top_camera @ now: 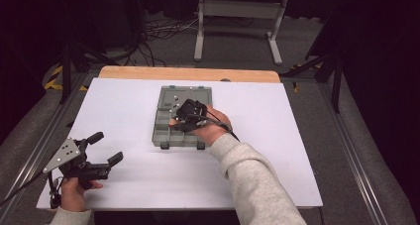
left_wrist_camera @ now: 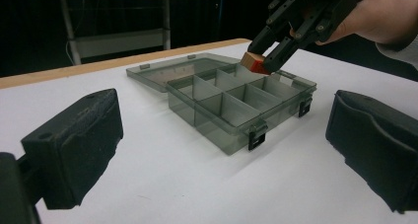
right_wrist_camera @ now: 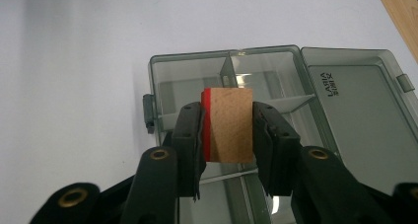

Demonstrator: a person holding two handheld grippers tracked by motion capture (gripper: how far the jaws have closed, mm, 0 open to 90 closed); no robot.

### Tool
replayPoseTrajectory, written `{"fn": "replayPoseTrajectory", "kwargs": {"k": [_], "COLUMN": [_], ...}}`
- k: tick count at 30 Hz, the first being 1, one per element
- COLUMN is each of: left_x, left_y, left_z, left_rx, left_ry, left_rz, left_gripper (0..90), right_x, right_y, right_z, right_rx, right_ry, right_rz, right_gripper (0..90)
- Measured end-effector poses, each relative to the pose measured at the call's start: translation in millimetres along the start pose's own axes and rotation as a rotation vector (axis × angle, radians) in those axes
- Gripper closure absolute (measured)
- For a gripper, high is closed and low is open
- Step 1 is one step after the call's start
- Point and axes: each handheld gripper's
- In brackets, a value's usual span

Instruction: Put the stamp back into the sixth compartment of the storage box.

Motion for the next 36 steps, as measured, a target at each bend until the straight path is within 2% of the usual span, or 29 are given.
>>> {"fn": "replayPoseTrajectory", "kwargs": {"k": [17,24,32,36], "left_x": [-0.4,-0.5,-0.4,-0.5], "left_y": [-0.5,-0.8,-1.0,-1.1], "left_z": [0.0,-0.1,-0.1,-0.2], "left_rx": [0.0,0.001,0.002,0.002], "left_ry": [-0.004,-0.006,-0.007,-0.007], "left_rz": [0.0,0.0,0.001,0.0], "left_gripper": [1.9,1.8,1.9,1.9], "right_x": [-15.5,-20.0,-24.2,-26.1], "right_y": [6.5,8.2,8.9,9.2], "right_z": [-2.3,-4.1,-5.7,-7.1], "right_rx": [-0.009,0.006,0.0,-0.018], "right_ry": [-0.055,-0.088,-0.105,-0.123], "right_rz": [0.025,0.041,0.049,0.067], "right_gripper": [65.9,65.8,65.8,65.9]}}
Point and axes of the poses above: each handheld gripper's, and its own axes: x roughly backward along the jaws, z roughly out of its top, y roughly to its right, and after that the axes turned 14 degrees about z, right-handed
